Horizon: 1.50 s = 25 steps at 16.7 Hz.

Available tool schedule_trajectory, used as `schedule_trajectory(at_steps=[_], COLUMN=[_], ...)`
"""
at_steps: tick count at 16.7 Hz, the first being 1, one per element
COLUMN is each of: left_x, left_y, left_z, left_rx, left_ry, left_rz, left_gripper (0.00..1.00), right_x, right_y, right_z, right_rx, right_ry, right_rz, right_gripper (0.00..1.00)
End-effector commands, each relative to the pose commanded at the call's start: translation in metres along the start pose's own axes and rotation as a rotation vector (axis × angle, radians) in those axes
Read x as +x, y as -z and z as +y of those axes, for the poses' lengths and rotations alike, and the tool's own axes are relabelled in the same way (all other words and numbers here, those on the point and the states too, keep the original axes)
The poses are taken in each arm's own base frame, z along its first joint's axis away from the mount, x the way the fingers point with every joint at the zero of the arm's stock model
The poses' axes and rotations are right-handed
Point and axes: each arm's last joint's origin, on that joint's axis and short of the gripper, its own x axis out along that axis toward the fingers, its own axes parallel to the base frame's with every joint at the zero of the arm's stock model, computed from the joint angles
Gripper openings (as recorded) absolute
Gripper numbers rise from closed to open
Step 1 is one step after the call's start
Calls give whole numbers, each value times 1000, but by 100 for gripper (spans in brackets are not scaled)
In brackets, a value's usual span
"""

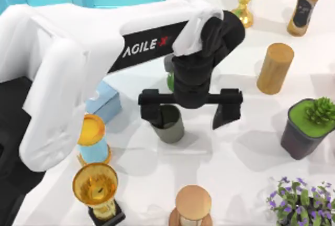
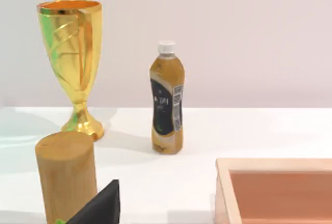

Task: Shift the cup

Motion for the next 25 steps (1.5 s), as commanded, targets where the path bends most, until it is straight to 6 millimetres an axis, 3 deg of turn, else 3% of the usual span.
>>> schedule_trajectory(at_steps=[1, 14, 25], left_x=[0, 0, -5], left_y=[0, 0, 1], left_z=[0, 0, 0], left_rx=[0, 0, 15], left_ry=[0, 0, 2], left_rz=[0, 0, 0], left_gripper=[100, 2, 0], right_x=[0, 0, 0], right_y=[0, 0, 0], right_z=[0, 0, 0], right_rx=[0, 0, 0], right_ry=[0, 0, 0], right_rz=[0, 0, 0], right_gripper=[100, 100, 100])
